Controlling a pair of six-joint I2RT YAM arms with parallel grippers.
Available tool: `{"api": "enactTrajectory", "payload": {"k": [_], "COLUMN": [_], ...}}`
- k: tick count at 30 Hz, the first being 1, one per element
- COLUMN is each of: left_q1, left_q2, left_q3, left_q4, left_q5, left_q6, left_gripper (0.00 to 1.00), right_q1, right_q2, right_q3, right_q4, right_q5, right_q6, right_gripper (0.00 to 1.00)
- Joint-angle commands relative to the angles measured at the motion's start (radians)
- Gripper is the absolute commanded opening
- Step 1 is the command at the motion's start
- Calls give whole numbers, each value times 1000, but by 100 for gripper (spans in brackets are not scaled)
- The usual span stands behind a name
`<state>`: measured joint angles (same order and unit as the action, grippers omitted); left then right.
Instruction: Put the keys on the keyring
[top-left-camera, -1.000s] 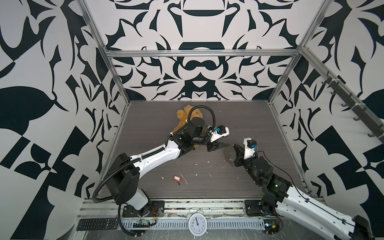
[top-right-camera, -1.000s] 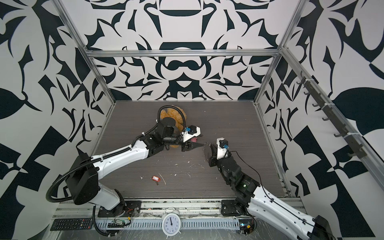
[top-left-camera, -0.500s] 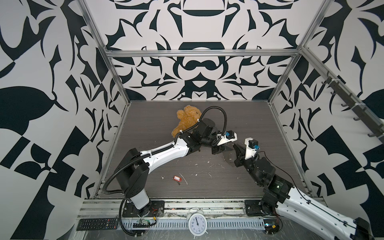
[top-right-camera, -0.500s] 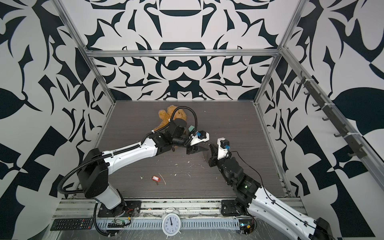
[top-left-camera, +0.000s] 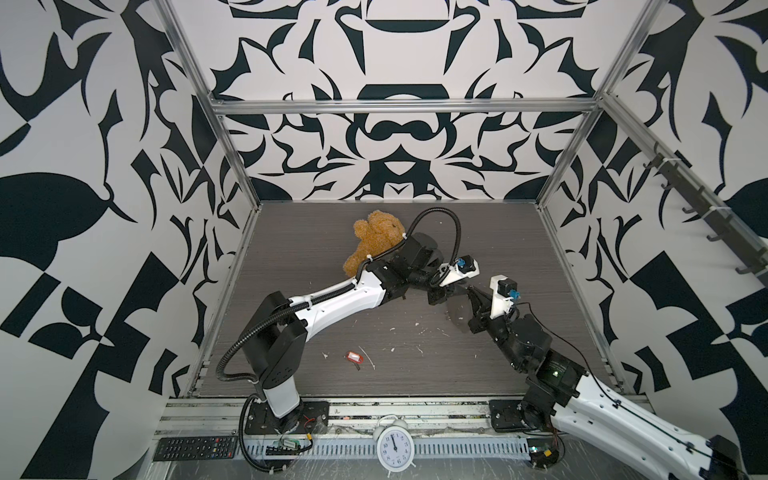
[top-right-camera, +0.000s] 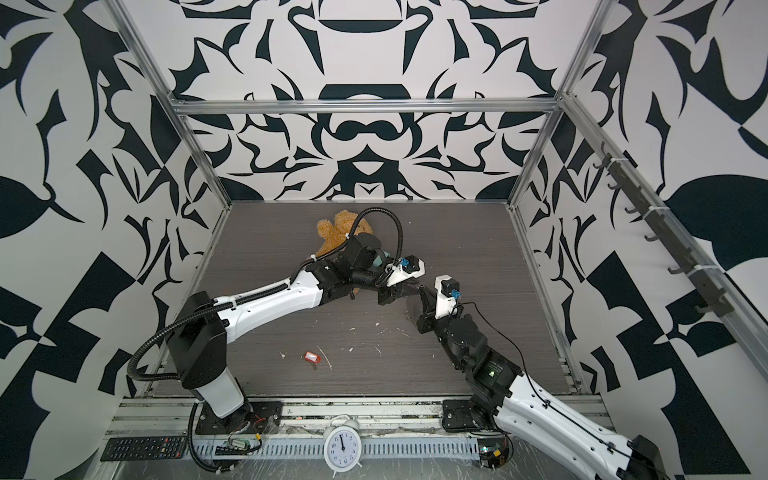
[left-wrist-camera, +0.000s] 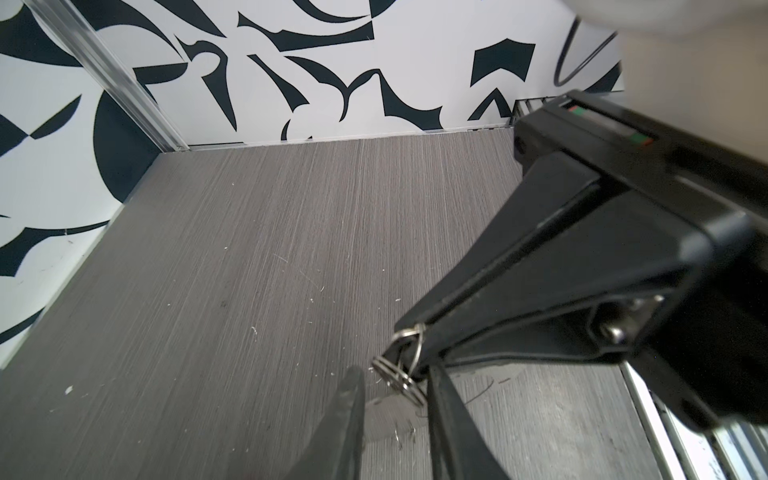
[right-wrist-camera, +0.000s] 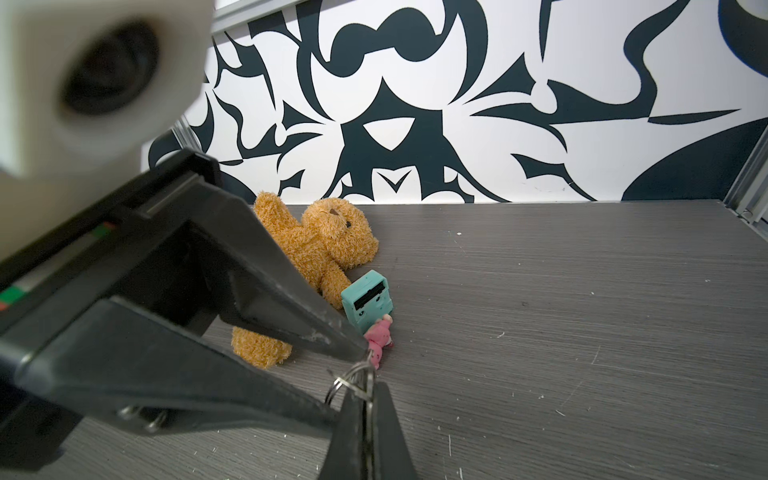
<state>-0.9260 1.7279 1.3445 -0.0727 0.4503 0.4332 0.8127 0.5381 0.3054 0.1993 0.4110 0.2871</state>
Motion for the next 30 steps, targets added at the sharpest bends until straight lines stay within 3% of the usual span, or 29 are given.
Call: {"api": "enactTrajectory", "payload": {"k": [1,4,15,30], "left_q1": [-4,-4,-4,-4], "left_q2": [19,24,27,-35], "left_q3": [30,37,46,-56], "left_q4": [-25,-31,-37,97], "left_q5": [-14,-19,-30,-42], "left_q6": [4,4,4,9], "left_gripper": [27,26,0,0], "right_q1": [-1,-1,0,-1], "right_q2": [-9,-17,-7,-11], "right_q3": [11,7,3,-2], "right_q4": [77,81,95,88], "right_q5": [-5,-7,-10,39], "right_q6": [3,3,4,15], "right_gripper": [0,0,0,0]}}
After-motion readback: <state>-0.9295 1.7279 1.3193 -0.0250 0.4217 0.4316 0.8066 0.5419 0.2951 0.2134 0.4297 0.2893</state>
